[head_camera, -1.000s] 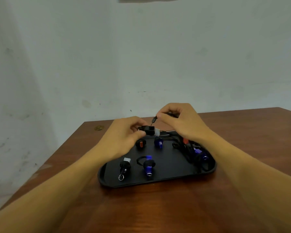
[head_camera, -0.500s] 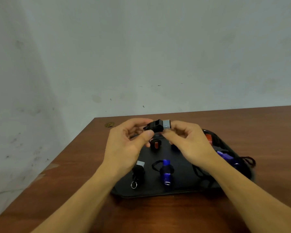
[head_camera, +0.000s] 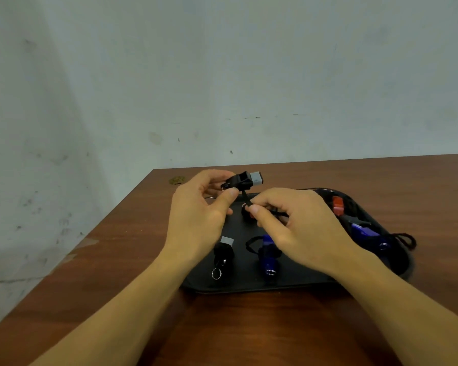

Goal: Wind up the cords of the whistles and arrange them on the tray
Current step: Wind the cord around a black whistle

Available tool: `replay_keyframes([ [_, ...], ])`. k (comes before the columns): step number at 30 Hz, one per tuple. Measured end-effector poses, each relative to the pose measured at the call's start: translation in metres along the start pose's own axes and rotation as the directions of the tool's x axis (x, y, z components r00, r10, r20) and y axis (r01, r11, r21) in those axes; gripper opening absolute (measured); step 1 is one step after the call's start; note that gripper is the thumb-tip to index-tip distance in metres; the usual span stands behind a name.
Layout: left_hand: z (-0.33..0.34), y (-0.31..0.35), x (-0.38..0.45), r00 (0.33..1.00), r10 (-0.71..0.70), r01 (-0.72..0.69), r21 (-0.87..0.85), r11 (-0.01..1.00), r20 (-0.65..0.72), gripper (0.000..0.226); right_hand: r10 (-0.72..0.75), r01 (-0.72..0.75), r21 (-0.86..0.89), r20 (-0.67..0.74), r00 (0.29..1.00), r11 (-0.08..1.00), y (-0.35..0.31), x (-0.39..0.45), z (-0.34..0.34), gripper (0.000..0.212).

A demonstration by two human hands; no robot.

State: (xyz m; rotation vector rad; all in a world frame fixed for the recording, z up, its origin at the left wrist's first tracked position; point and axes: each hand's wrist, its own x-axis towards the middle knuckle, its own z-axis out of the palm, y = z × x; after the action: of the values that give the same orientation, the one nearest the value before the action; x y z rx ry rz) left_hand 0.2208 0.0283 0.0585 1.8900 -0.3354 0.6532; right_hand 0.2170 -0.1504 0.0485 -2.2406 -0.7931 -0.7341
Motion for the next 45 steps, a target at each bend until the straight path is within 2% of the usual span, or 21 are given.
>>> replay_keyframes([
  [3, -0.001, -0.003, -0.001, 0.997, 0.051, -0.058, 0.141, 0.988, 0.055, 0.022, -0.031, 0.030, -0.008, -0.045, 0.999, 1.000, 0.001, 0.001, -0.006, 0.028],
  [6, -0.003, -0.001, -0.005, 0.978, 0.146, -0.185, 0.286, 0.940, 0.152, 0.023, -0.057, 0.058, 0.013, -0.122, 0.991, 0.998, 0.002, 0.003, -0.014, 0.019],
  [8, -0.004, 0.001, -0.008, 0.942, 0.231, -0.302, 0.314, 0.900, 0.244, 0.024, -0.021, 0.037, 0.101, -0.147, 0.989, 0.994, 0.002, 0.003, -0.018, 0.016],
  [10, -0.004, 0.003, -0.012, 0.906, 0.268, -0.362, 0.269, 0.893, 0.328, 0.025, 0.045, -0.010, 0.235, -0.143, 0.989, 0.972, 0.003, 0.002, -0.020, 0.016],
  [15, -0.004, 0.009, -0.019, 0.906, 0.193, -0.204, -0.010, 0.979, 0.376, 0.027, 0.190, -0.120, 0.539, -0.076, 0.979, 0.834, 0.007, 0.002, -0.024, 0.019],
  [19, -0.006, 0.011, -0.021, 0.902, 0.165, -0.093, -0.192, 0.977, 0.400, 0.029, 0.243, -0.190, 0.691, 0.021, 0.970, 0.698, 0.012, 0.002, -0.021, 0.019],
  [23, -0.004, 0.010, -0.021, 0.916, 0.148, -0.019, -0.330, 0.944, 0.372, 0.026, 0.304, -0.316, 0.759, 0.163, 0.939, 0.569, 0.010, 0.002, -0.017, 0.027],
  [27, -0.001, 0.002, -0.021, 0.928, 0.099, 0.073, -0.435, 0.897, 0.360, 0.025, 0.337, -0.359, 0.787, 0.204, 0.919, 0.502, 0.007, 0.001, -0.011, 0.027],
  [31, 0.001, 0.003, -0.019, 0.935, 0.011, 0.221, -0.608, 0.763, 0.354, 0.026, 0.340, -0.369, 0.806, 0.223, 0.914, 0.463, 0.007, -0.002, -0.005, 0.023],
  [34, 0.003, 0.006, -0.019, 0.936, -0.064, 0.296, -0.675, 0.676, 0.347, 0.023, 0.326, -0.357, 0.751, 0.198, 0.924, 0.555, 0.003, -0.004, -0.004, 0.021],
  [37, 0.003, 0.007, -0.018, 0.944, -0.139, 0.310, -0.660, 0.685, 0.299, 0.030, 0.245, -0.236, 0.550, 0.057, 0.968, 0.801, 0.003, -0.005, -0.001, 0.019],
  [39, 0.003, 0.005, -0.016, 0.951, -0.174, 0.301, -0.641, 0.707, 0.255, 0.032, 0.192, -0.189, 0.427, 0.036, 0.981, 0.884, 0.004, -0.007, 0.003, 0.017],
  [42, 0.002, -0.001, -0.014, 0.966, -0.196, 0.256, -0.548, 0.796, 0.166, 0.026, 0.128, -0.128, 0.283, 0.018, 0.992, 0.951, 0.005, -0.009, 0.004, 0.018],
  [45, -0.001, -0.003, -0.013, 0.991, -0.111, 0.124, -0.228, 0.966, 0.071, 0.022, 0.044, -0.044, 0.130, 0.005, 0.999, 0.990, 0.003, -0.010, -0.002, 0.019],
])
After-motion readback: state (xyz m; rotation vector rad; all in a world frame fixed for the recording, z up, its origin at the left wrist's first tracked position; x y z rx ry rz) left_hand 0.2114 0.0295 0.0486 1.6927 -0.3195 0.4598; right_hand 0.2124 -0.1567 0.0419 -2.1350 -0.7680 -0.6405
